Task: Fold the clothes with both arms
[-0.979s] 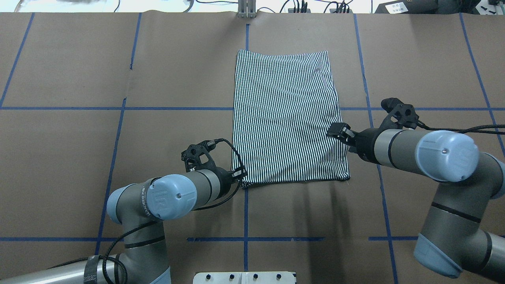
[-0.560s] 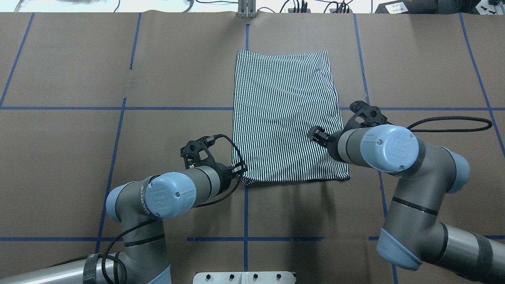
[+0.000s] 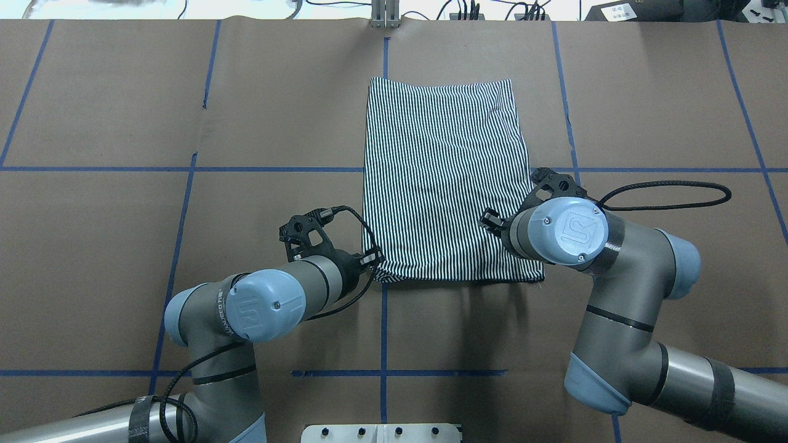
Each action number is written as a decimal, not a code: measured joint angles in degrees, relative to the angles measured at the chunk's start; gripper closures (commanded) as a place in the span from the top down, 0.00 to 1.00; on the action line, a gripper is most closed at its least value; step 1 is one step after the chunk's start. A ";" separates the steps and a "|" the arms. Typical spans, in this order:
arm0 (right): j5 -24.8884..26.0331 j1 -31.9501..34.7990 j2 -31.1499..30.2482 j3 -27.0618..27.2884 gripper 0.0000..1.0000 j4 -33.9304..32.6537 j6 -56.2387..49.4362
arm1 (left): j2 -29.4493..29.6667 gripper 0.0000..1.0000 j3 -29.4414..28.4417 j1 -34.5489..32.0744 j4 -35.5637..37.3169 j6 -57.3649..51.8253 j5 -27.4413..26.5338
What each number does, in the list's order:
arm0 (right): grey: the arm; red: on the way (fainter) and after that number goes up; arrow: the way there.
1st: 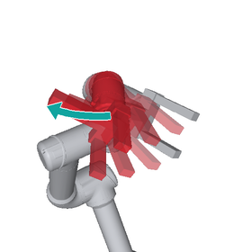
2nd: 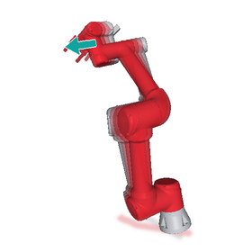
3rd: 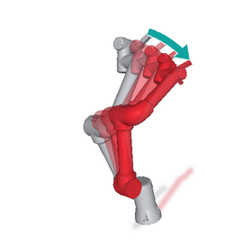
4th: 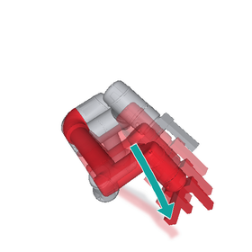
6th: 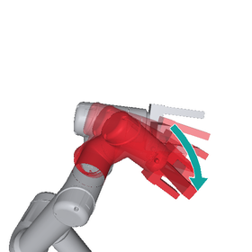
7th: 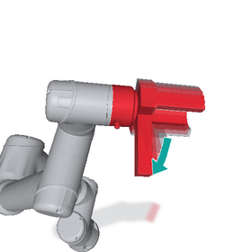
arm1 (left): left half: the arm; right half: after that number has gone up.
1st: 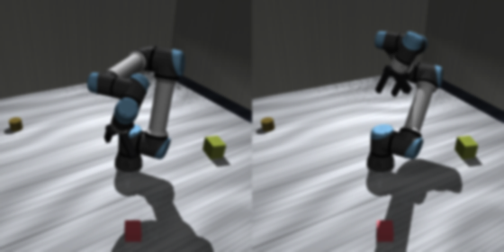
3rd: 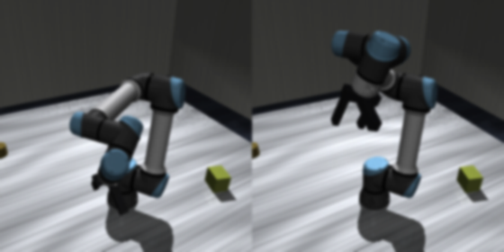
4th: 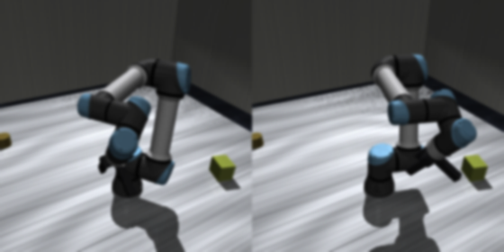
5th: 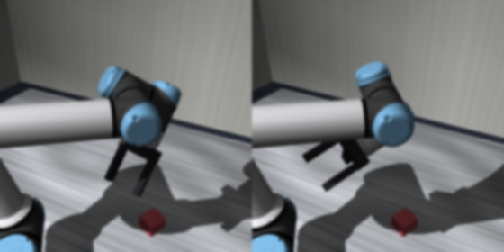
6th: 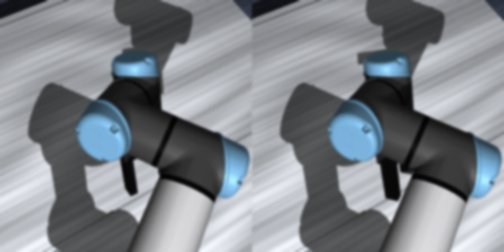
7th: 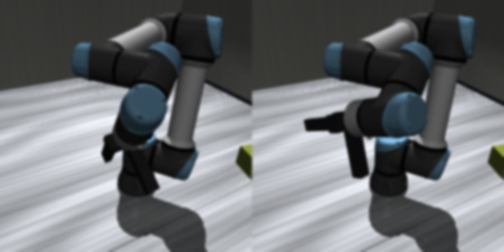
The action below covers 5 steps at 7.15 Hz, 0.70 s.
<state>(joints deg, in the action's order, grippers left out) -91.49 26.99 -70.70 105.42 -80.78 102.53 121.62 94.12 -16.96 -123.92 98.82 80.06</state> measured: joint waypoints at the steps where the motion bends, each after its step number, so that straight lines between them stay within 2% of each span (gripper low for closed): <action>1: 0.18 -0.66 -0.09 -0.02 0.72 -0.29 -0.03 | -0.03 0.00 0.00 0.00 0.00 -0.23 -0.11; 5: 0.49 -2.14 -0.49 -0.12 0.64 -0.49 -0.05 | -0.07 0.00 0.01 0.03 0.00 -0.47 -0.17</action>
<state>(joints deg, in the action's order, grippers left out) -91.00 24.85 -71.19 105.31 -81.27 102.48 121.55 94.13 -16.93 -123.93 98.35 79.89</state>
